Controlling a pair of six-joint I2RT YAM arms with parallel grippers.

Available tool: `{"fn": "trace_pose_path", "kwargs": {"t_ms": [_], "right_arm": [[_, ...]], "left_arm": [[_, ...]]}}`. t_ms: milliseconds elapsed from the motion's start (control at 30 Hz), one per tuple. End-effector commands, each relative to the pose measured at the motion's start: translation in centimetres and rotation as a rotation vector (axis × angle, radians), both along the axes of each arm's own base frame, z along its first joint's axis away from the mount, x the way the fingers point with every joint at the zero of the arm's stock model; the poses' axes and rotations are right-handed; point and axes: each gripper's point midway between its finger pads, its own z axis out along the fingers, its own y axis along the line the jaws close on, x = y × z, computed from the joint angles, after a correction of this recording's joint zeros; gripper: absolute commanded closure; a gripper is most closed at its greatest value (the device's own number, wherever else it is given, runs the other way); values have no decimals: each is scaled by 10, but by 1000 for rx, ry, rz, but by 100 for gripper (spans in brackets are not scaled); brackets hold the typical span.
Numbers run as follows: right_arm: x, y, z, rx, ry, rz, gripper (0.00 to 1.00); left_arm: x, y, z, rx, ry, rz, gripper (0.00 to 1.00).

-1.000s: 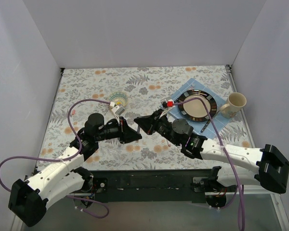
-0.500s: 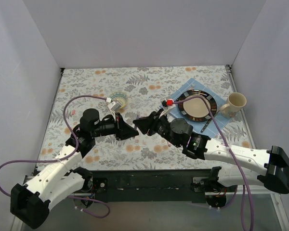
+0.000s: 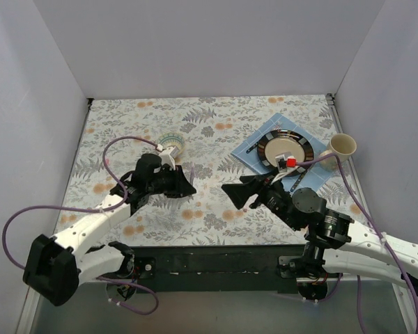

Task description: Insert the pens into the pen caps

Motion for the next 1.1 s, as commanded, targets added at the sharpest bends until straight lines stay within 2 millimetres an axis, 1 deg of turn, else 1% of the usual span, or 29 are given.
{"fn": "trace_pose_path", "kwargs": {"t_ms": [0, 33, 100, 133, 200, 233, 300, 367, 400, 467, 500, 533, 567, 600, 633, 667, 733, 800, 833, 900, 1067], "right_arm": [[15, -23, -43, -122, 47, -131, 7], [15, -24, -47, -136, 53, -131, 7], [14, -23, -51, -145, 59, -125, 7], [12, -21, -51, -144, 61, -113, 7], [12, -19, -52, -149, 62, -104, 7], [11, -18, -52, -147, 63, -100, 7], [9, -15, -52, -144, 67, -86, 7], [9, -13, -53, -139, 69, -76, 7], [7, -11, -54, -138, 72, -65, 7], [6, -9, -53, -133, 76, -56, 8], [5, -9, -53, -130, 77, -49, 8], [4, -8, -52, -125, 79, -46, 8], [3, -8, -51, -124, 78, -40, 8], [2, -8, -51, -122, 78, -35, 8], [2, -8, -51, -120, 79, -35, 8], [2, -8, -50, -116, 79, -35, 8], [2, -9, -49, -112, 79, -34, 8], [1, -10, -49, -110, 82, -32, 9], [1, -10, -49, -108, 81, -32, 9], [1, -11, -49, -107, 80, -35, 9], [1, -12, -49, -104, 79, -35, 9]], "left_arm": [[-3, -2, -42, 149, 157, 105, 100], [-3, 2, -52, 192, 178, 136, 100], [-6, 0, -64, 251, 202, 154, 100], [-7, 6, -78, 312, 233, 176, 100], [-12, 3, -86, 352, 256, 171, 99], [-17, 5, -95, 388, 287, 171, 98], [-18, 2, -96, 412, 285, 182, 97], [-21, 3, -104, 442, 301, 177, 95], [-17, 8, -108, 474, 295, 206, 95], [-18, 14, -123, 547, 325, 213, 93], [-19, 15, -126, 571, 330, 209, 92], [-18, 13, -126, 590, 328, 202, 92], [-19, 16, -135, 634, 345, 206, 91], [-15, 21, -138, 673, 332, 227, 90], [-15, 20, -139, 701, 334, 225, 89], [-15, 21, -145, 730, 345, 224, 87], [-13, 22, -147, 770, 334, 229, 86], [-14, 26, -152, 810, 342, 233, 83], [-12, 23, -150, 812, 333, 231, 82], [-13, 25, -152, 838, 337, 231, 79], [-11, 23, -147, 849, 320, 227, 76]]}}
